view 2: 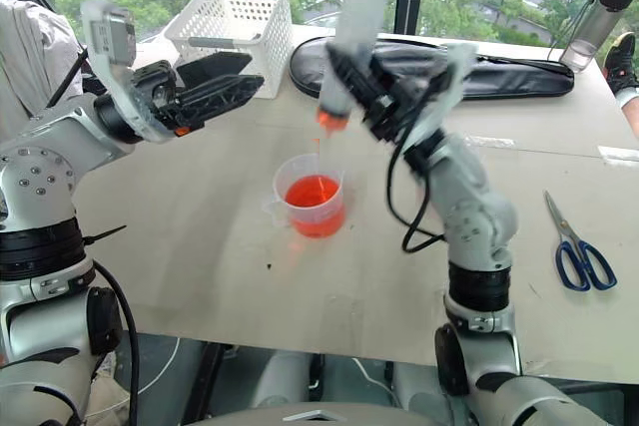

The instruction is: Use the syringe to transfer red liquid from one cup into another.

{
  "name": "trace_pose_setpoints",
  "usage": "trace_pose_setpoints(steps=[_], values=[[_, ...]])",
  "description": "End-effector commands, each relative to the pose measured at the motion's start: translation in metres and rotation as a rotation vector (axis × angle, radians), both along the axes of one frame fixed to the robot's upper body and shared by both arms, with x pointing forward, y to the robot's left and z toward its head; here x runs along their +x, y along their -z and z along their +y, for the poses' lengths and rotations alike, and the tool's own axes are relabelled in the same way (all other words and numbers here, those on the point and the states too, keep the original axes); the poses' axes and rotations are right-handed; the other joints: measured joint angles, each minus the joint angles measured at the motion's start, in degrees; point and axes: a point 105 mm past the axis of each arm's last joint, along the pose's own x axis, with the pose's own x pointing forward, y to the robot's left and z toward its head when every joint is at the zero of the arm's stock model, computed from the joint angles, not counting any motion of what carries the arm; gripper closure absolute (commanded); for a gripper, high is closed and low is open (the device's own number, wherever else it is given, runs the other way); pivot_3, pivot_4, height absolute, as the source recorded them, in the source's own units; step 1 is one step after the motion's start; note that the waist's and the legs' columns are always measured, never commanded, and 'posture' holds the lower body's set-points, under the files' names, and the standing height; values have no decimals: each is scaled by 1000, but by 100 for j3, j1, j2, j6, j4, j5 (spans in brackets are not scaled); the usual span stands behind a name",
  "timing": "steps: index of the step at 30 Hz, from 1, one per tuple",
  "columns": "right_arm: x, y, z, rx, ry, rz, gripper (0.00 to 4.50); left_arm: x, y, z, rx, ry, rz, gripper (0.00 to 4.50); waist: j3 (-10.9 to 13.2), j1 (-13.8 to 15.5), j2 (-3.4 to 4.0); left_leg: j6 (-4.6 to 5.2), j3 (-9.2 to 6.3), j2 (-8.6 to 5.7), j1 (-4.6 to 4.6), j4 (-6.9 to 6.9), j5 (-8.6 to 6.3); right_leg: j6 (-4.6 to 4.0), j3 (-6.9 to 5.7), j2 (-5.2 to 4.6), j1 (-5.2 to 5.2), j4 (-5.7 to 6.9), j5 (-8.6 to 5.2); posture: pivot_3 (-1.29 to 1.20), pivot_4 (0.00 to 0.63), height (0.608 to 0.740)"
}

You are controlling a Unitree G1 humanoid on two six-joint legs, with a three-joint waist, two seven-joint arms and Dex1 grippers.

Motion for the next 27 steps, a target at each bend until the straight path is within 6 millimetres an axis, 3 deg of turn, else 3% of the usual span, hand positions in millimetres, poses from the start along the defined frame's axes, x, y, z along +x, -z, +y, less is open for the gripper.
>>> trace_pose_setpoints(steps=[1, 6, 12, 19, 22, 27], values=[[10, -4, -55, -149, 305, -43, 3136, 3, -13, 0, -32, -38, -71, 0, 3, 20, 2, 0, -1, -1, 0, -1, 0, 0, -2, -1, 5, -7, 0, 0, 150, 724], [18, 23, -85, -308, 471, 10, 3136, 14, -11, -7, -4, -84, -117, 0, 3, -49, 2, 1, 5, -1, 5, -18, 0, 0, 7, 6, 1, -17, 0, 0, 150, 724], [14, 50, -87, -348, 516, 57, 3136, 26, -20, -31, 38, -52, -155, 0, 5, -16, 4, 1, 0, 0, -1, -19, 0, 0, 8, 12, -8, -9, 0, 0, 150, 724], [17, 79, -83, -396, 543, 94, 3136, 37, -38, -80, 156, 69, -208, 0, 5, -6, 3, 1, 6, -7, -7, -6, 0, 3, 19, 9, 0, -25, 1, 0, 150, 724], [18, 84, -83, -417, 562, 80, 3136, 40, -49, -116, 169, 147, -257, 0, 6, 15, 2, 1, 4, -7, -9, -6, 0, 4, 17, 10, 1, -30, 0, 0, 150, 724], [19, 84, -80, -436, 579, 48, 3136, 52, -41, -162, 237, 186, -279, 0, 8, -20, 5, 2, 4, -6, -7, -14, 0, 4, 21, 15, 0, -36, 0, 0, 150, 724]])
